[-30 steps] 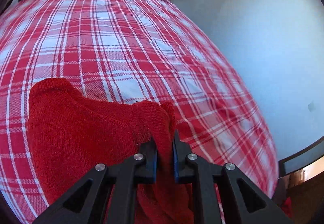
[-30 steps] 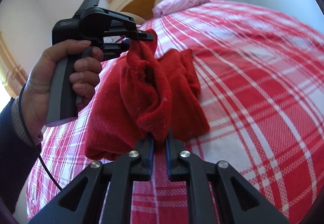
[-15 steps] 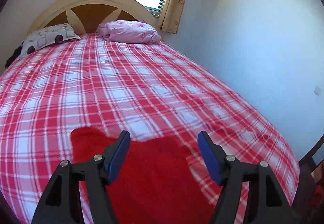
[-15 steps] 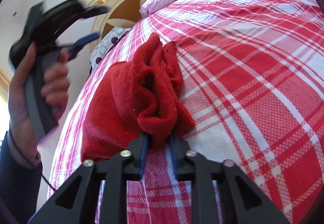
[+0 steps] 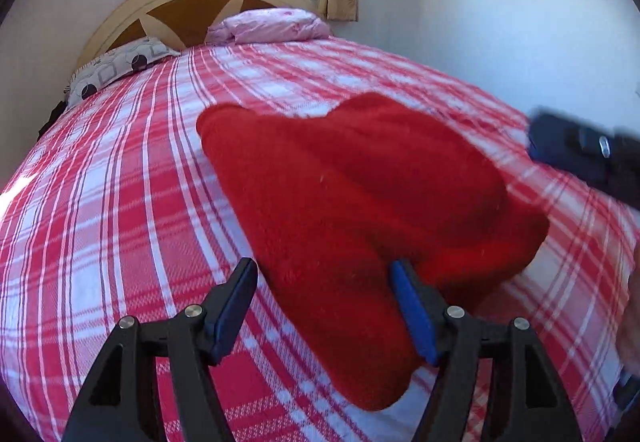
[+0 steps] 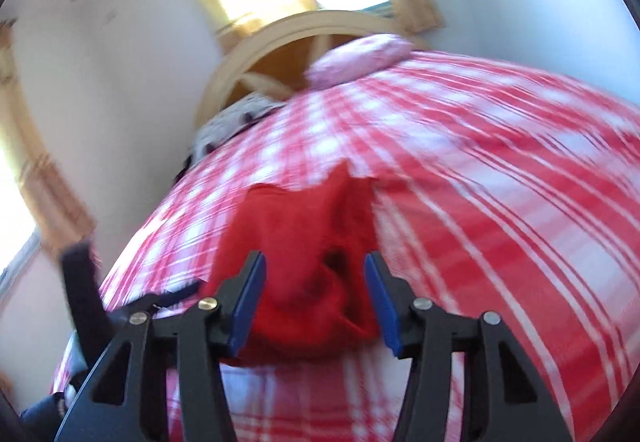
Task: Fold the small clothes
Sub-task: 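Lower the fold onto the sweater and open the left tool, then close the right tool on the folded edge of the red sweater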
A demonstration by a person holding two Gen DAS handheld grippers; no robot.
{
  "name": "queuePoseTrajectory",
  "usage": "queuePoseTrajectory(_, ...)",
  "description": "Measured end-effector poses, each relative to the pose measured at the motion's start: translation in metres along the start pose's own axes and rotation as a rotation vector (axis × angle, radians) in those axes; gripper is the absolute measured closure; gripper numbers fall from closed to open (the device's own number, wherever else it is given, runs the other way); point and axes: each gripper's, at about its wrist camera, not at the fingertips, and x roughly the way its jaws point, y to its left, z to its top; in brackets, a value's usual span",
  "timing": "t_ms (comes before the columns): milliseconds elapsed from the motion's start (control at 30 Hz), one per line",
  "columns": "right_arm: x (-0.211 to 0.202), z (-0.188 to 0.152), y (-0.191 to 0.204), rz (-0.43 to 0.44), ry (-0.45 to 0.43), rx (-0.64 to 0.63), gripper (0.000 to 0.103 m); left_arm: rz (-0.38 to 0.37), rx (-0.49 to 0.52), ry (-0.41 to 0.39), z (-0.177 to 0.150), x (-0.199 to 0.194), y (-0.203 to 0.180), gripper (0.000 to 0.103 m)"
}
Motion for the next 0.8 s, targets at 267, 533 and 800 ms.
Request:
queuePoseTrajectory(267, 0.096, 0.010, -0.037, -0.073, 0.295, 0.070, 0.086, -0.100, -0.151, 0.052, -0.012, 0.010, 0.031, 0.023)
queuePoseTrajectory(533, 0.066, 0.023, -0.011, -0.106, 0.243, -0.049, 0.064, -0.030, -0.203, -0.140, -0.009, -0.031, 0.040, 0.023)
queuePoseTrajectory(800, 0.110, 0.038, 0.027, -0.132, 0.258, -0.207, 0.052, 0.063, -0.240, -0.066, -0.004, -0.012, 0.052, 0.019)
